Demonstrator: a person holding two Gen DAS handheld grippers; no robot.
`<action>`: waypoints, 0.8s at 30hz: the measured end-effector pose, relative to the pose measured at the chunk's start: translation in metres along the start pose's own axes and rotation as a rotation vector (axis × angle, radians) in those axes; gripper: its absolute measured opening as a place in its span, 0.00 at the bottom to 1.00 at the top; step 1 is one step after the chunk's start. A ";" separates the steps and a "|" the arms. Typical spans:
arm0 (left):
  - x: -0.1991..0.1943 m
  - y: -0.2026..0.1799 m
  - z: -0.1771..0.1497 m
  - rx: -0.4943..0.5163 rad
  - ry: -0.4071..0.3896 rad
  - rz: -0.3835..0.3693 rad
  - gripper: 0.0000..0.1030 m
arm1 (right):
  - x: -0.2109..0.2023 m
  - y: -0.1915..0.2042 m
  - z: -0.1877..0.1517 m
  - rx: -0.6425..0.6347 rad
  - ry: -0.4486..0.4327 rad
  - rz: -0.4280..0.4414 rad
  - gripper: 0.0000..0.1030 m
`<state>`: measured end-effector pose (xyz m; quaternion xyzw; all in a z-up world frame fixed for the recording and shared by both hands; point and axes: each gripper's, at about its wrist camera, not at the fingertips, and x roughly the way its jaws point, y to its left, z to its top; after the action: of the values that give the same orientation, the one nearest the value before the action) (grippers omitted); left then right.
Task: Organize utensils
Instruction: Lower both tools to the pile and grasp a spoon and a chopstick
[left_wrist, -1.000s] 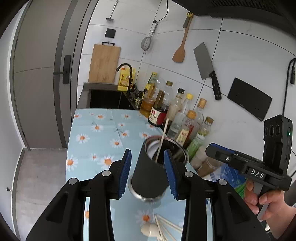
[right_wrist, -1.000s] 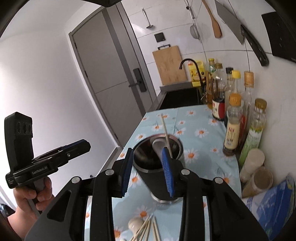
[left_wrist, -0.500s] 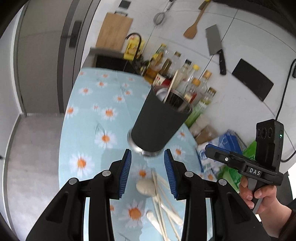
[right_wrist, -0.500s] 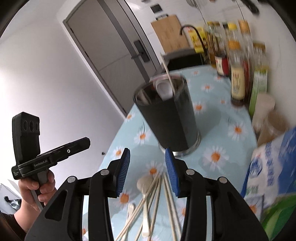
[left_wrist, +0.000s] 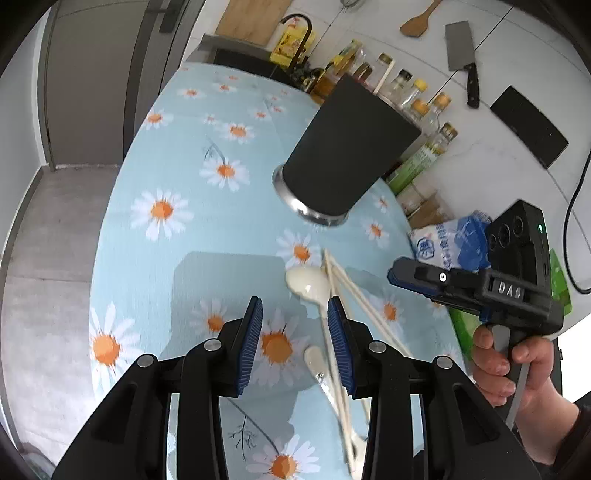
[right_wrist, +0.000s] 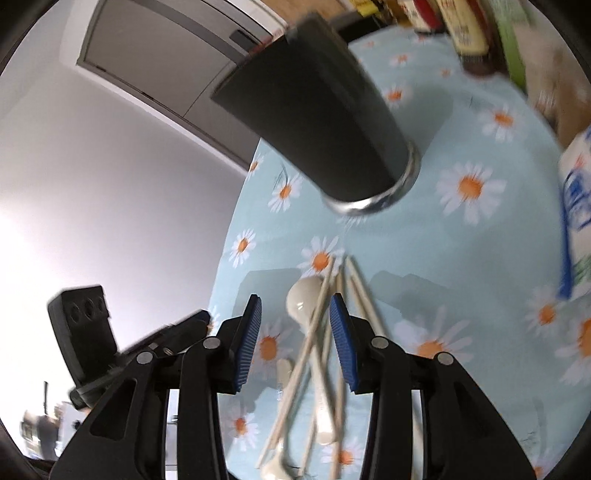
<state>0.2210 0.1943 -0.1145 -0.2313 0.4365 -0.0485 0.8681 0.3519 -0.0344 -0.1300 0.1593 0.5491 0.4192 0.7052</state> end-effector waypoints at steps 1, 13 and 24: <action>0.002 0.001 -0.002 -0.001 0.008 0.003 0.34 | 0.006 -0.002 0.000 0.017 0.020 0.014 0.38; 0.017 0.021 -0.014 -0.051 0.048 -0.005 0.34 | 0.052 -0.029 0.004 0.156 0.175 0.038 0.19; 0.025 0.019 -0.016 -0.027 0.075 -0.001 0.34 | 0.071 -0.024 0.005 0.131 0.223 0.052 0.15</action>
<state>0.2217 0.1981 -0.1492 -0.2414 0.4691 -0.0517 0.8479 0.3698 0.0066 -0.1902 0.1715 0.6461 0.4157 0.6168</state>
